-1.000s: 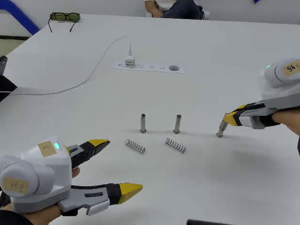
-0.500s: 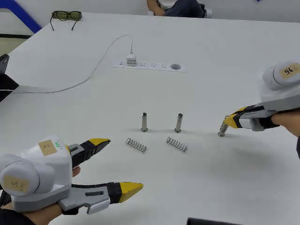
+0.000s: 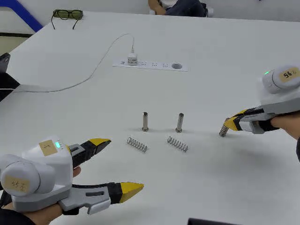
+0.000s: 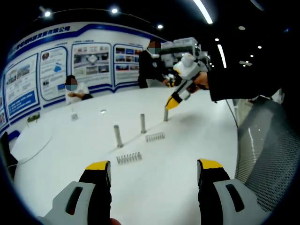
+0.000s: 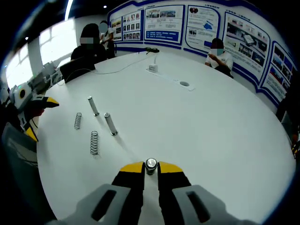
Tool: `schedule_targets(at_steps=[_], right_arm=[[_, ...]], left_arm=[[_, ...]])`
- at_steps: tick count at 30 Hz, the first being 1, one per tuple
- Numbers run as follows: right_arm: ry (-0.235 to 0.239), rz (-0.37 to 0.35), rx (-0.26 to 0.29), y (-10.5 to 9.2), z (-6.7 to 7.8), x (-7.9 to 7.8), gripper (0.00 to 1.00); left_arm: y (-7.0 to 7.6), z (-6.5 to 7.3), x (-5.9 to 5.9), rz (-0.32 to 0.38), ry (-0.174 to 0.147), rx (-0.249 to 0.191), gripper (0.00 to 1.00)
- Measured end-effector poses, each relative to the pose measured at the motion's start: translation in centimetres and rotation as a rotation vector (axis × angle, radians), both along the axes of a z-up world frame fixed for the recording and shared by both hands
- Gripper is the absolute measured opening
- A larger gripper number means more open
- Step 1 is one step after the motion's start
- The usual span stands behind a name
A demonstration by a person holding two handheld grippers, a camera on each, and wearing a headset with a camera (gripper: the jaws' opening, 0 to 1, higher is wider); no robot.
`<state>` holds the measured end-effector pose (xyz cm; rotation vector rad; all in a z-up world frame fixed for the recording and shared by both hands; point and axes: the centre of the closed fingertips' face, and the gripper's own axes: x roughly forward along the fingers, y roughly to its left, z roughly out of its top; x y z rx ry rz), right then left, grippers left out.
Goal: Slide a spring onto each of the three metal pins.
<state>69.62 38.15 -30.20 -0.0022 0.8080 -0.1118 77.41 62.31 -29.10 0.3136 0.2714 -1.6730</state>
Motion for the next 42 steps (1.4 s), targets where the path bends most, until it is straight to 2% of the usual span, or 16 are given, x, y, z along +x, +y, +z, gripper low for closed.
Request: schedule_targets(at_steps=[15,27,34,42], right_arm=[[0.006,0.009,-0.011,0.0,-0.4,-0.1,0.13],[0.006,-0.005,-0.013,0.2,-0.3,-0.9,0.13],[0.010,-0.004,-0.013,0.9,-0.4,-1.5,0.13],[0.006,0.014,-0.008,2.6,-0.5,-1.3,0.14]], left_arm=[[0.0,0.3,-0.2,0.000,0.000,-0.004,0.76],[-0.2,0.5,-0.2,-0.012,-0.004,-0.009,0.76],[-0.4,0.3,-0.4,-0.025,-0.002,-0.010,0.76],[-0.5,0.4,-0.3,-0.030,-0.002,-0.016,0.76]])
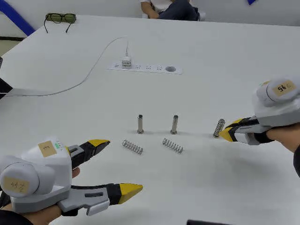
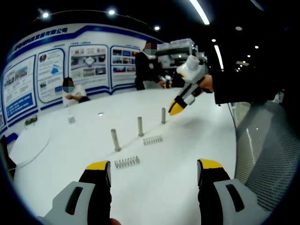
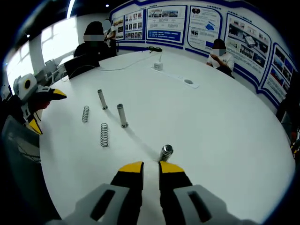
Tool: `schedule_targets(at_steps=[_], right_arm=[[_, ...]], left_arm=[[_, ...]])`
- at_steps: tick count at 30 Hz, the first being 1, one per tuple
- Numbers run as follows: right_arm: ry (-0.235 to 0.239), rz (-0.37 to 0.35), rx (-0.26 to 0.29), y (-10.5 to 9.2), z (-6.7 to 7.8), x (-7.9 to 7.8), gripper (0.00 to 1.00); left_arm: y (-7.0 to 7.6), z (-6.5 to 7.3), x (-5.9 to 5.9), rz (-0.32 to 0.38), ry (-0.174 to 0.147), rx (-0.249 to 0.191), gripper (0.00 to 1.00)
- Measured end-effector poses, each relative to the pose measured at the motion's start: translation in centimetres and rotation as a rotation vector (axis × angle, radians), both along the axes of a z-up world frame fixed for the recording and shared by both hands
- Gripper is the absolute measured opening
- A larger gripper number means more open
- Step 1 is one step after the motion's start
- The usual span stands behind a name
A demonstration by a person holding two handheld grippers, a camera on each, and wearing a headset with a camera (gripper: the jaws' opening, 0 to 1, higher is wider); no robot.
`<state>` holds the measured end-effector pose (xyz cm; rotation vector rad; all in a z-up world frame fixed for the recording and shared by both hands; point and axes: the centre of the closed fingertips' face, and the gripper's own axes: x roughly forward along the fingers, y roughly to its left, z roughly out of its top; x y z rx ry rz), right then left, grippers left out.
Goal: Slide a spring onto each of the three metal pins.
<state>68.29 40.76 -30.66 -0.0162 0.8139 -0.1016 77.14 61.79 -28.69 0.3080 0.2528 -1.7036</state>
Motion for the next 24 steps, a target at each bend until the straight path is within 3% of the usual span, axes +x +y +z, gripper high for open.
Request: schedule_targets(at_steps=[24], right_arm=[[0.012,0.163,0.021,5.6,-1.1,3.2,0.15]], left_arm=[[0.3,0.1,0.0,0.007,-0.006,-0.003,0.76]])
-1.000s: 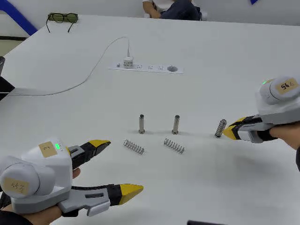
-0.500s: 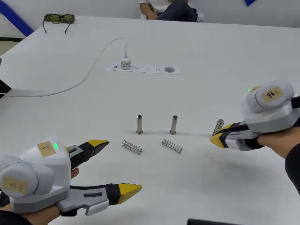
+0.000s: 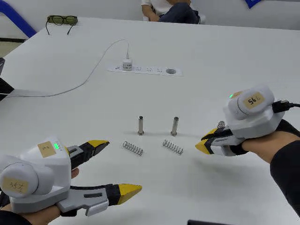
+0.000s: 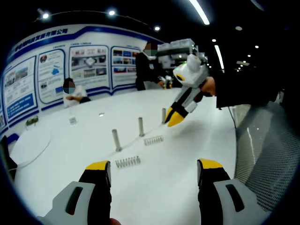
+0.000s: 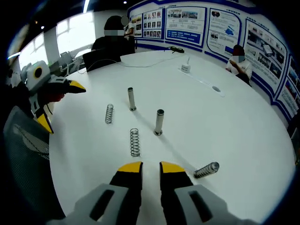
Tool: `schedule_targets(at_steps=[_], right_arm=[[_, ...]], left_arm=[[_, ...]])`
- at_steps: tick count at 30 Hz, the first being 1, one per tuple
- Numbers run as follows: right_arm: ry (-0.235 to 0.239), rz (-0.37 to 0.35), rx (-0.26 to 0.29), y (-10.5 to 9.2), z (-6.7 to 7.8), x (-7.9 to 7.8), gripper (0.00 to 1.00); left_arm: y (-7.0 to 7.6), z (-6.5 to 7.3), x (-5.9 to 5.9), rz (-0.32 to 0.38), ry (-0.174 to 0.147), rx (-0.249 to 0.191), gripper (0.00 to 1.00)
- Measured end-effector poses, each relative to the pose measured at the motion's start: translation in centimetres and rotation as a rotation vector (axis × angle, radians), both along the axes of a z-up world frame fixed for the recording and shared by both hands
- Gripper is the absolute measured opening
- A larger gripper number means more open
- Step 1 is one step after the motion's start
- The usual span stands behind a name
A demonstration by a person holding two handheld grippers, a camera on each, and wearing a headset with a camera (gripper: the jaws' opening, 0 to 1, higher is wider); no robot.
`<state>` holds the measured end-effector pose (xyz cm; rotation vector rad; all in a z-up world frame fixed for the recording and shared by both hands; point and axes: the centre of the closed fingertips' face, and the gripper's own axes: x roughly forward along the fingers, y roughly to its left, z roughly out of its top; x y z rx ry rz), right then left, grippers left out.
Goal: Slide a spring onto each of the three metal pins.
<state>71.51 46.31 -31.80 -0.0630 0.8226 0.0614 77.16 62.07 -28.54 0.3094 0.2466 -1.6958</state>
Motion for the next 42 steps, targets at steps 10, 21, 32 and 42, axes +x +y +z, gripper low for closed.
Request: schedule_targets(at_steps=[10,21,32,42], right_arm=[[0.010,0.059,0.008,1.8,-0.8,1.4,0.16],[0.034,0.086,0.016,2.6,-2.0,2.0,0.16],[0.047,0.080,0.034,2.6,-2.9,2.4,0.16],[0.054,0.072,0.041,2.6,-3.3,2.4,0.15]], left_arm=[[0.2,0.2,0.1,0.010,-0.004,0.000,0.76],[0.4,0.1,0.0,0.014,-0.005,0.004,0.76],[0.7,0.1,0.2,0.025,-0.006,0.006,0.76],[0.7,0.0,0.1,0.026,-0.002,0.007,0.76]])
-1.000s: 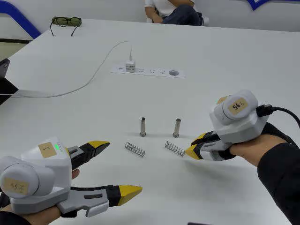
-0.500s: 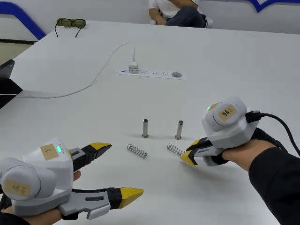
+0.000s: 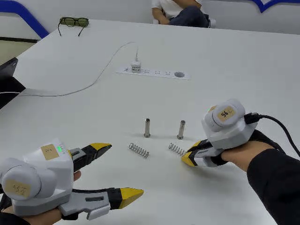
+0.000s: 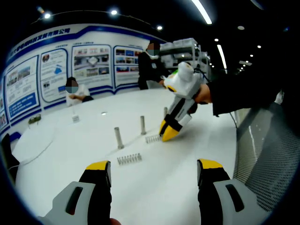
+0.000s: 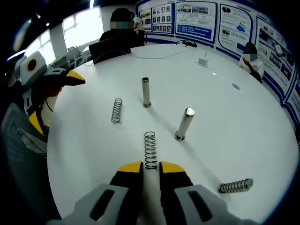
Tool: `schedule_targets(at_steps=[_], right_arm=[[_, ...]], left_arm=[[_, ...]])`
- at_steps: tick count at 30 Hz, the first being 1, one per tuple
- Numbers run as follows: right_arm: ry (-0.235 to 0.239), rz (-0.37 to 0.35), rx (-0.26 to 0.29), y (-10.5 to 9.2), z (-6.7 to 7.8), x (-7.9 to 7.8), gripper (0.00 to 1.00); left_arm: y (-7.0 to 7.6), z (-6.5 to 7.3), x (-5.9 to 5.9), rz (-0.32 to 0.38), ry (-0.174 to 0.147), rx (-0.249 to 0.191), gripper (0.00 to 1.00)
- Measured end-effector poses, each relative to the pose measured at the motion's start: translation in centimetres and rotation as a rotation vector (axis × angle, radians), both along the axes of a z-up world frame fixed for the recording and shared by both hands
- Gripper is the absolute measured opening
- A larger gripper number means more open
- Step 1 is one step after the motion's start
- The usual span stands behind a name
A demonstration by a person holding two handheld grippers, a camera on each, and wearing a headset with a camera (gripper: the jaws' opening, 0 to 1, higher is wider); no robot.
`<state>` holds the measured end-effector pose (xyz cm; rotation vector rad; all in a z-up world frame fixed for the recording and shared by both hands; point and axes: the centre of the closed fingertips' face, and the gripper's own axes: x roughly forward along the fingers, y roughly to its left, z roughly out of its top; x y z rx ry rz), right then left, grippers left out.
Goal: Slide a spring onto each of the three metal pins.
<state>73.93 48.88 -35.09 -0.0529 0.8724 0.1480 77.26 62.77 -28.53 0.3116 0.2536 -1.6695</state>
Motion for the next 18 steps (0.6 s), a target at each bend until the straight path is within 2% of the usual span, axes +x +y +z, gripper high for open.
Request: schedule_targets(at_steps=[11,18], right_arm=[[-0.002,0.002,-0.016,-0.2,0.1,0.0,0.12],[-0.012,0.018,-0.053,-0.2,1.0,-0.2,0.12]], left_arm=[[0.0,-0.2,0.0,-0.002,0.004,0.002,0.76],[-0.1,-0.2,-0.1,-0.008,0.007,-0.001,0.76]])
